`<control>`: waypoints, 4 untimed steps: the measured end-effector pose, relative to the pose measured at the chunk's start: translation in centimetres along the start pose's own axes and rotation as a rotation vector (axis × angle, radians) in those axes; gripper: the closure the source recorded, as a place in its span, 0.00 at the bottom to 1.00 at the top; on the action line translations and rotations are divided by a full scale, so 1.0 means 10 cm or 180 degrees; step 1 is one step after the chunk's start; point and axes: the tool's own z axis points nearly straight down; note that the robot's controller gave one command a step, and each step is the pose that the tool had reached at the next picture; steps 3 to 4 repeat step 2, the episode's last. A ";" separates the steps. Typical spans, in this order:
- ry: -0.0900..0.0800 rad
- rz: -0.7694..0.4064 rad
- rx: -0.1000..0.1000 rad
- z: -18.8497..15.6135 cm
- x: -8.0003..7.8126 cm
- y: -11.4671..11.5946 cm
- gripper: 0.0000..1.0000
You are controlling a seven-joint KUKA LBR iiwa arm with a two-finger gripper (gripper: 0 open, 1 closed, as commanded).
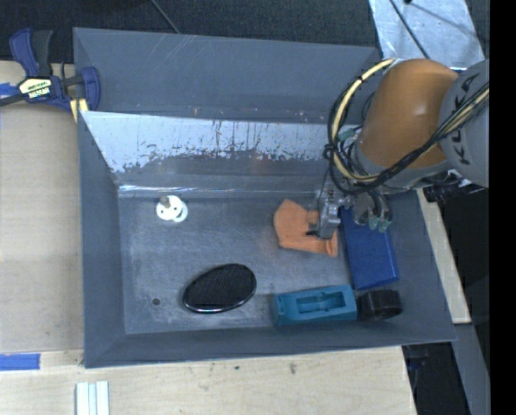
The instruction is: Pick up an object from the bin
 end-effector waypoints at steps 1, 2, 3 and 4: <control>0.0000 -0.0002 0.0000 0.00 0.00 0.00 1.00; -0.0028 0.0148 -0.0003 -1.98 -0.13 -0.09 1.00; -0.0028 0.0148 -0.0003 -1.98 -0.13 -0.09 1.00; -0.0028 0.0148 -0.0003 -1.98 -0.13 -0.09 1.00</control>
Offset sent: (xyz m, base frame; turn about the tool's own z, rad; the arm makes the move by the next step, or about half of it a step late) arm 0.0097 -0.0098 0.1929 0.0488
